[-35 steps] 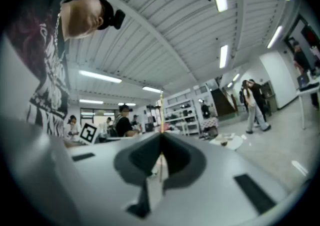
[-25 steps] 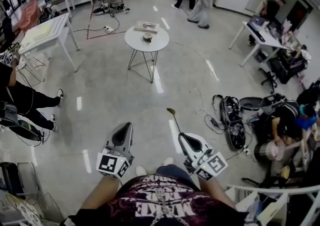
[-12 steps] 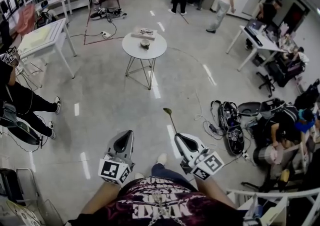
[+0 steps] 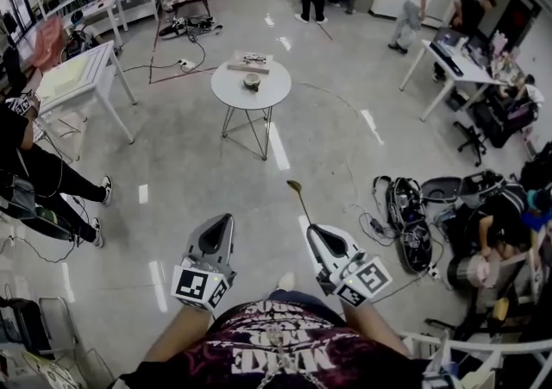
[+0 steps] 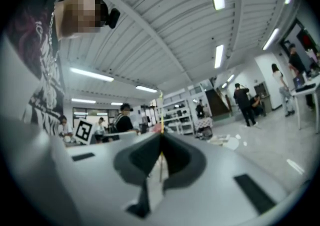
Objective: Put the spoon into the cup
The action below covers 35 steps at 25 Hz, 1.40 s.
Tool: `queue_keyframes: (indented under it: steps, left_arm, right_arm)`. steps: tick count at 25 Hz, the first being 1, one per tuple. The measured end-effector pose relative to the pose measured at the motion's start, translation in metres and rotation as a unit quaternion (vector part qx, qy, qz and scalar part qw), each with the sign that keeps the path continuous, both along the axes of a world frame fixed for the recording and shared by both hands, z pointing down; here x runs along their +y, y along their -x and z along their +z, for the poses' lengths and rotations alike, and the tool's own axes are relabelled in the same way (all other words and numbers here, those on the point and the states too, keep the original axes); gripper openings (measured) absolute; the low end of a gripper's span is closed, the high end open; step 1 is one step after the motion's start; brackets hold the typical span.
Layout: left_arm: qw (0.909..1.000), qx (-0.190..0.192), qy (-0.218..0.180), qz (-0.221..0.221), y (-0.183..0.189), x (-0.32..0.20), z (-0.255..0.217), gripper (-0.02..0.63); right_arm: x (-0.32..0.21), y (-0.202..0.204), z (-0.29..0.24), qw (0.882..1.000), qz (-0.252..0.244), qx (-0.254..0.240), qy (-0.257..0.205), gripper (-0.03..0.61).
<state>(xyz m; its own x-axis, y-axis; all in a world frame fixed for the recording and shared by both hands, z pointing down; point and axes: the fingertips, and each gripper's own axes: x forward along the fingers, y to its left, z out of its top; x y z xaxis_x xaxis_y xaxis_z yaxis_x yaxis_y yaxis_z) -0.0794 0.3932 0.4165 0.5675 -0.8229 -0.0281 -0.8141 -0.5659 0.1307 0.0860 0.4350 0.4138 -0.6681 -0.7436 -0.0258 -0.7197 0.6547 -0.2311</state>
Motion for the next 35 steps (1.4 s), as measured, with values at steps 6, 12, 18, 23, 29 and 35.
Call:
queue_keyframes:
  steps: [6,12,18,23,29,35]
  left_arm:
    - [0.9999,-0.004,0.007,-0.012,-0.017,-0.031,-0.001,0.026]
    - [0.9998,-0.004,0.008,-0.020,-0.043,-0.056,-0.001,0.026]
    - [0.9990,-0.001,0.019,-0.041,-0.063,-0.075,0.004,0.026]
    - [0.9984,-0.011,0.019,-0.052,-0.081,-0.086,0.008,0.026]
    - [0.9979,-0.026,0.025,-0.054,-0.085,-0.087,0.014,0.026]
    - [0.9973,-0.026,0.035,-0.058,-0.076,-0.091,0.020,0.027]
  right_arm:
    - [-0.029,-0.013,-0.007,1.000,-0.016,0.002,-0.007,0.037]
    - [-0.058,-0.037,-0.006,1.000,-0.028,-0.007,-0.006,0.037]
    - [-0.079,-0.058,-0.002,0.999,-0.052,-0.013,-0.004,0.037]
    - [-0.086,-0.067,0.005,0.996,-0.083,-0.020,0.000,0.037]
    - [-0.098,-0.070,0.008,0.995,-0.089,-0.033,0.000,0.037]
    - [-0.114,-0.063,0.001,0.995,-0.090,-0.037,-0.014,0.037]
